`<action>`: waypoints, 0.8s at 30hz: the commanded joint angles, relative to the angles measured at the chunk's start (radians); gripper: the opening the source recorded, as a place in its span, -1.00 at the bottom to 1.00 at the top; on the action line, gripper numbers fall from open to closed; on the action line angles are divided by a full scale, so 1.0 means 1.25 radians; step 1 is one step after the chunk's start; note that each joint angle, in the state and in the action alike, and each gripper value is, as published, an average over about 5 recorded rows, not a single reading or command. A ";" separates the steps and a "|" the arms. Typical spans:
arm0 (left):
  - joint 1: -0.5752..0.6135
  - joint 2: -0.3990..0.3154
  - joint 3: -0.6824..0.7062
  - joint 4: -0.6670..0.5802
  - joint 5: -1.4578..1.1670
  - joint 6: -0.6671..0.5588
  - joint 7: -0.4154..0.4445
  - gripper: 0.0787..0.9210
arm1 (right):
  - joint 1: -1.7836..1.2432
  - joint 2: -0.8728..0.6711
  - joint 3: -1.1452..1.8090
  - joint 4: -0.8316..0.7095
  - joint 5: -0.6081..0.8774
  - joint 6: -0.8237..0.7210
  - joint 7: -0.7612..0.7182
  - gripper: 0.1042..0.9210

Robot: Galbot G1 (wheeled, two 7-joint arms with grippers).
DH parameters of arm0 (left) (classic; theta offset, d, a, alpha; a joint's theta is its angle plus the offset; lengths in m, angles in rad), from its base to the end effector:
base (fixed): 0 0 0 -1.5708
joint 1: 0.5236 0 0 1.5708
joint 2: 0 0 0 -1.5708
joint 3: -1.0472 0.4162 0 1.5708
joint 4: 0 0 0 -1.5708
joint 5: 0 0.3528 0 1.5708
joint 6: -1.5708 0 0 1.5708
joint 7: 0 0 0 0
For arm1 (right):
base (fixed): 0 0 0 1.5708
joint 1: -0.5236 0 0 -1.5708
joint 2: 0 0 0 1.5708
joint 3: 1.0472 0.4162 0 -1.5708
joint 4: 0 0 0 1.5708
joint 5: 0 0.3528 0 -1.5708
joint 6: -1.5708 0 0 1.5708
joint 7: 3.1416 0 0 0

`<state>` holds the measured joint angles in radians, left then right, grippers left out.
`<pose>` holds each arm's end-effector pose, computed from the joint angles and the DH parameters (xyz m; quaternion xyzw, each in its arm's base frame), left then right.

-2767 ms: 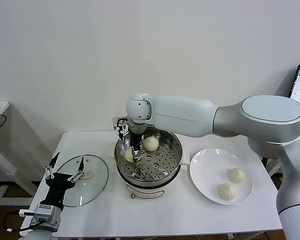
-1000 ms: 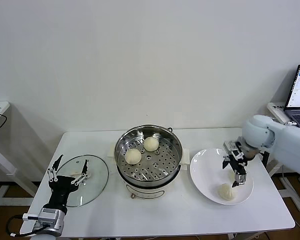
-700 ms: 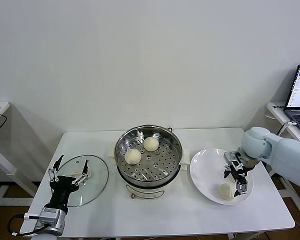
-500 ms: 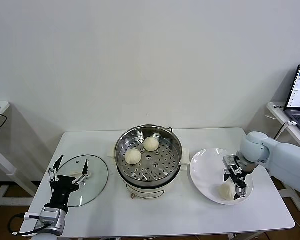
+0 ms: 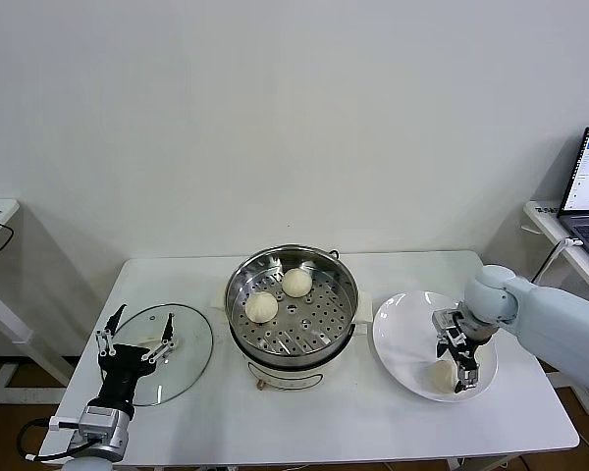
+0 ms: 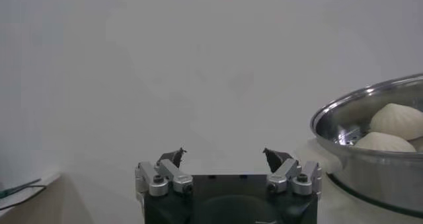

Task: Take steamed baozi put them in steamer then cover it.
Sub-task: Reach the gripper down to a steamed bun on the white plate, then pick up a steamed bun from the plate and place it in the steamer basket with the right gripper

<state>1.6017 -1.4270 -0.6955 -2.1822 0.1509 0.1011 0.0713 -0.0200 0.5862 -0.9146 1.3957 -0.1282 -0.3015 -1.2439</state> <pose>0.1344 0.0795 -0.3236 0.0087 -0.9836 -0.1787 0.0241 0.4954 -0.2074 -0.2457 0.5405 -0.4548 0.5143 0.4863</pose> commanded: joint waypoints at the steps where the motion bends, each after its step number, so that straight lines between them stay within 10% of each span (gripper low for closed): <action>1: -0.001 0.000 0.000 0.002 0.000 0.000 0.000 0.77 | -0.016 0.009 0.012 -0.013 -0.010 0.002 0.001 0.75; 24: 0.001 0.000 0.003 -0.009 0.003 0.003 -0.001 0.77 | 0.183 -0.019 -0.008 0.004 0.108 -0.003 -0.017 0.34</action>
<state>1.6012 -1.4283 -0.6925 -2.1870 0.1538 0.1031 0.0703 0.0319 0.5739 -0.8974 1.3968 -0.0791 -0.3027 -1.2582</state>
